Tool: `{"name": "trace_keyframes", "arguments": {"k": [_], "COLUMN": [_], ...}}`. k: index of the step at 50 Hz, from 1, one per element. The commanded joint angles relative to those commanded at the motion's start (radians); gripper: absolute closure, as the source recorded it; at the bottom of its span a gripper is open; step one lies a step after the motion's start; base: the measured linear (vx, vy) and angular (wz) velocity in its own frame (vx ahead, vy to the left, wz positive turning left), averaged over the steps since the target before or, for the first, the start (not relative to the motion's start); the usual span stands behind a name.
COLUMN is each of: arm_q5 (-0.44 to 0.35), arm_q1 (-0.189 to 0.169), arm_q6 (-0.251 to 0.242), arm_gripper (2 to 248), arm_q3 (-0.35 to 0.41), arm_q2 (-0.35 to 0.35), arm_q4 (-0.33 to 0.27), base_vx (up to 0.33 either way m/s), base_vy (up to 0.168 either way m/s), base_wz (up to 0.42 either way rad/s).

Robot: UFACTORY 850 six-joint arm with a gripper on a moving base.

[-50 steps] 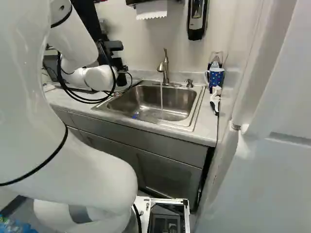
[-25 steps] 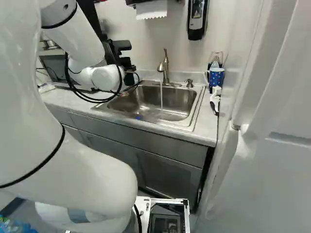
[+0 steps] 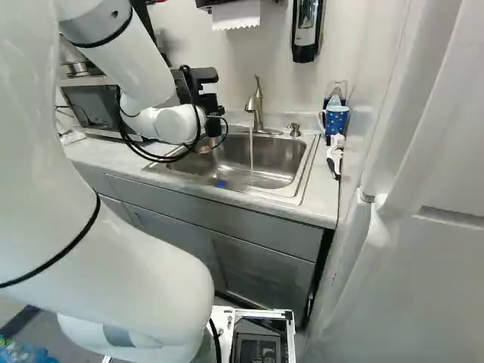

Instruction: Rinse the cup and place it in the tray

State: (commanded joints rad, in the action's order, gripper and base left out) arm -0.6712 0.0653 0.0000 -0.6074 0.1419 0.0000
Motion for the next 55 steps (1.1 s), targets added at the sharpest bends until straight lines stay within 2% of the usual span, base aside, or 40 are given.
{"name": "trace_keyframes", "arguments": {"k": [55], "arm_q5": [-0.023], "arm_q1": [-0.069], "arm_q6": [0.0], "arm_gripper": [126], "arm_q3": [0.076], "arm_q2": [-0.051], "arm_q4": [0.0], "base_vx": [0.0], "base_vy": [0.0], "base_wz": [0.0]}}
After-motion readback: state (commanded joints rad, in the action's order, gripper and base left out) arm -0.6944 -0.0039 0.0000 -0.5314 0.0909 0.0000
